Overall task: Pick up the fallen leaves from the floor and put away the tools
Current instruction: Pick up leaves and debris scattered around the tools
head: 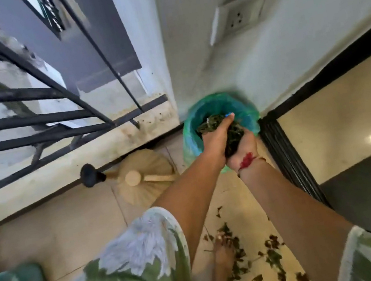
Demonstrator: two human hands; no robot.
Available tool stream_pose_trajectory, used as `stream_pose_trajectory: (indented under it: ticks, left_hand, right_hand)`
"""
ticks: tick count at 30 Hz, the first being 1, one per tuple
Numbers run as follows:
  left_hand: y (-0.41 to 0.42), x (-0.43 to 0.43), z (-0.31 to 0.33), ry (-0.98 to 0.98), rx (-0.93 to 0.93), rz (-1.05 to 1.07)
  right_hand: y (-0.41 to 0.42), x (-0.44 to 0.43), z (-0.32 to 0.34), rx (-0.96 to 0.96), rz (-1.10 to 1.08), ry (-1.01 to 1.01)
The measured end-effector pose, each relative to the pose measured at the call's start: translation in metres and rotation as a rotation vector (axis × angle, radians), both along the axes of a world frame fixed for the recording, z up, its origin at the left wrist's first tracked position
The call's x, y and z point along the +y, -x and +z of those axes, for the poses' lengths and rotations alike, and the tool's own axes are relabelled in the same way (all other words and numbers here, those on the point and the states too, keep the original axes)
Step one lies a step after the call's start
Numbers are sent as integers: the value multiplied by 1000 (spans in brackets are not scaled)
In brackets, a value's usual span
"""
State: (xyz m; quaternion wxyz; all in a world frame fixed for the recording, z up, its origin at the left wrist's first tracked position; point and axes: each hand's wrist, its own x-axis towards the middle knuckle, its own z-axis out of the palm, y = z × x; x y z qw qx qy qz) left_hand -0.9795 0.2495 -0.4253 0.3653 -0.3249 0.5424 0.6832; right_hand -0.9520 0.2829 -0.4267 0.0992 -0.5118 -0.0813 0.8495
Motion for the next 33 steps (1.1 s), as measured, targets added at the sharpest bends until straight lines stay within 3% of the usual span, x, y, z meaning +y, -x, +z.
stream_pose_trajectory:
  ticks: [6, 12, 16, 22, 28, 33]
  left_hand:
    - [20, 21, -101, -55, -150, -181]
    - [15, 13, -65, -72, -228, -81]
    - [12, 14, -54, -161, -246, 38]
    - [6, 8, -51, -280, -263, 304]
    - [-43, -36, -22, -299, -265, 377]
    - [-91, -96, 11, -277, -324, 661]
  right_hand:
    - [6, 30, -62, -115, 94, -103]
    - [-1, 47, -84, -230, 90, -136]
    - [-5, 48, -82, -172, 81, -97]
    - [-15, 48, -48, -122, 38, -107]
    - [-62, 13, 5, -126, 249, -76]
    - [-91, -54, 52, -229, 464, -8]
